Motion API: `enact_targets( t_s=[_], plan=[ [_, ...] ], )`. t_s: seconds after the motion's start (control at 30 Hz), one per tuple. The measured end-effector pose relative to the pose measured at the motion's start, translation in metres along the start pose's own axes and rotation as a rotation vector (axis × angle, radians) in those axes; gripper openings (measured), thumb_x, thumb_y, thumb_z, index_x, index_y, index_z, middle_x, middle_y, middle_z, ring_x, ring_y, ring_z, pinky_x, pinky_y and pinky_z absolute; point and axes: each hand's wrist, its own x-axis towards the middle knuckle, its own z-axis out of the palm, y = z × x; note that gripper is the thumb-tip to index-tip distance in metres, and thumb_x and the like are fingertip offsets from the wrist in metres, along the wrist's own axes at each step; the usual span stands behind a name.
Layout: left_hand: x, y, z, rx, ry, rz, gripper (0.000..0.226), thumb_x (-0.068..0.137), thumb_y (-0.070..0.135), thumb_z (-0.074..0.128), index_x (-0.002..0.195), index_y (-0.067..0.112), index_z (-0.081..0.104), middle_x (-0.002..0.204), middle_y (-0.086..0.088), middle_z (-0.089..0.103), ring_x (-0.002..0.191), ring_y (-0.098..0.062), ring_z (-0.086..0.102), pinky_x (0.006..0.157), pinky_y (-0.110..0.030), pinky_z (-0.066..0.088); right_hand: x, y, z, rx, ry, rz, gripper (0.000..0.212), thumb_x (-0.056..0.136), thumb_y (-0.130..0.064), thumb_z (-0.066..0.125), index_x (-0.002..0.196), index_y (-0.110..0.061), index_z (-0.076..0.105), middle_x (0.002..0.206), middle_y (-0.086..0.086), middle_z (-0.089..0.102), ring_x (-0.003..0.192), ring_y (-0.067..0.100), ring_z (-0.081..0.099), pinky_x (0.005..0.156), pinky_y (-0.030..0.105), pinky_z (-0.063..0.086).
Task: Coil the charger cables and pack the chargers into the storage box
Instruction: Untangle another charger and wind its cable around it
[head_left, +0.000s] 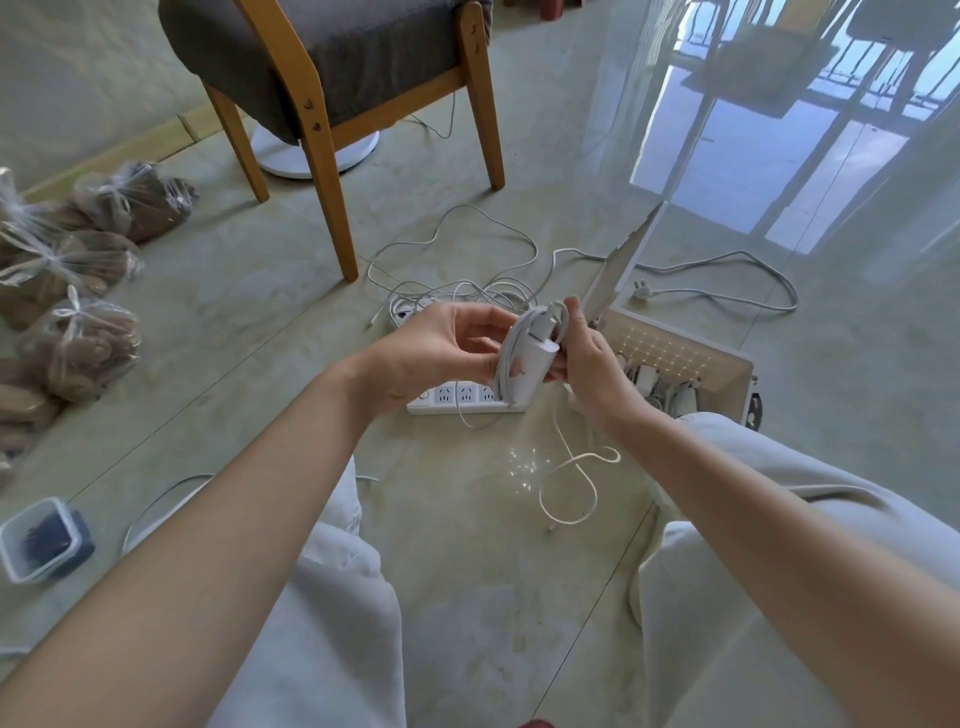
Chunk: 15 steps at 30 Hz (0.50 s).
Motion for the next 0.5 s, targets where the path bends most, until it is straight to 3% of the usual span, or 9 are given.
enact_targets(
  t_s=[0.03, 0.07, 0.13, 0.2, 0.27, 0.37, 0.5],
  plan=[
    [0.001, 0.001, 0.001, -0.052, 0.014, -0.007, 0.042, 0.07, 0.011, 0.071, 0.111, 0.008, 0.062, 0.105, -0.017, 0.068, 0.092, -0.019, 0.067, 0.076, -0.024, 0.055, -0.001, 0.002, 0.001, 0.031, -0.01, -0.007, 0.064, 0.101, -0.038, 0.019, 0.086, 0.01, 0.058, 0.076, 0.038, 0.053, 0.067, 0.04, 0.048, 0.07, 0.033, 0.039],
    [0.002, 0.001, 0.001, -0.125, 0.038, -0.01, 0.045, 0.069, 0.009, 0.072, 0.112, 0.006, 0.06, 0.105, -0.017, 0.068, 0.091, -0.02, 0.067, 0.077, -0.026, 0.057, -0.003, 0.003, 0.003, 0.051, -0.009, -0.021, 0.058, 0.102, -0.034, 0.02, 0.088, 0.012, 0.053, 0.07, 0.038, 0.046, 0.062, 0.034, 0.044, 0.067, 0.033, 0.038],
    [0.004, 0.003, 0.0, -0.312, 0.112, 0.003, 0.043, 0.069, 0.003, 0.073, 0.109, 0.006, 0.059, 0.097, -0.008, 0.07, 0.085, -0.017, 0.069, 0.076, -0.027, 0.058, -0.008, 0.003, 0.005, 0.023, -0.01, -0.041, 0.035, 0.103, -0.02, 0.025, 0.079, -0.004, 0.045, 0.059, 0.009, 0.037, 0.053, 0.013, 0.039, 0.06, 0.025, 0.036],
    [0.006, 0.004, -0.001, -0.436, 0.183, 0.024, 0.037, 0.069, 0.001, 0.071, 0.104, 0.007, 0.061, 0.088, -0.001, 0.072, 0.08, -0.015, 0.07, 0.074, -0.026, 0.058, -0.014, 0.006, 0.012, -0.037, -0.044, -0.053, 0.026, 0.101, -0.01, 0.028, 0.079, -0.01, 0.043, 0.06, -0.002, 0.032, 0.049, 0.001, 0.034, 0.057, 0.018, 0.037],
    [0.008, 0.003, 0.001, -0.466, 0.238, 0.025, 0.032, 0.07, 0.0, 0.068, 0.101, 0.006, 0.061, 0.084, 0.0, 0.073, 0.076, -0.015, 0.07, 0.071, -0.026, 0.058, -0.018, 0.012, 0.017, -0.084, -0.062, -0.074, 0.024, 0.1, -0.006, 0.03, 0.08, -0.011, 0.042, 0.058, -0.002, 0.032, 0.047, 0.001, 0.034, 0.057, 0.021, 0.036],
    [0.01, 0.001, 0.005, -0.502, 0.33, -0.001, 0.019, 0.079, -0.004, 0.06, 0.094, 0.007, 0.062, 0.076, 0.001, 0.072, 0.072, -0.013, 0.07, 0.063, -0.023, 0.056, -0.017, 0.013, 0.018, -0.191, -0.084, -0.071, 0.031, 0.1, -0.009, 0.031, 0.08, -0.028, 0.044, 0.056, -0.002, 0.043, 0.052, 0.011, 0.037, 0.062, 0.029, 0.035],
    [0.014, -0.002, -0.001, -0.634, 0.46, -0.03, 0.016, 0.083, -0.003, 0.058, 0.091, 0.009, 0.063, 0.072, 0.001, 0.072, 0.07, -0.012, 0.07, 0.063, -0.023, 0.056, -0.022, 0.01, 0.019, -0.282, -0.179, -0.025, 0.028, 0.1, -0.012, 0.031, 0.109, -0.026, 0.054, 0.061, -0.003, 0.052, 0.056, 0.012, 0.042, 0.064, 0.023, 0.04]
  ],
)
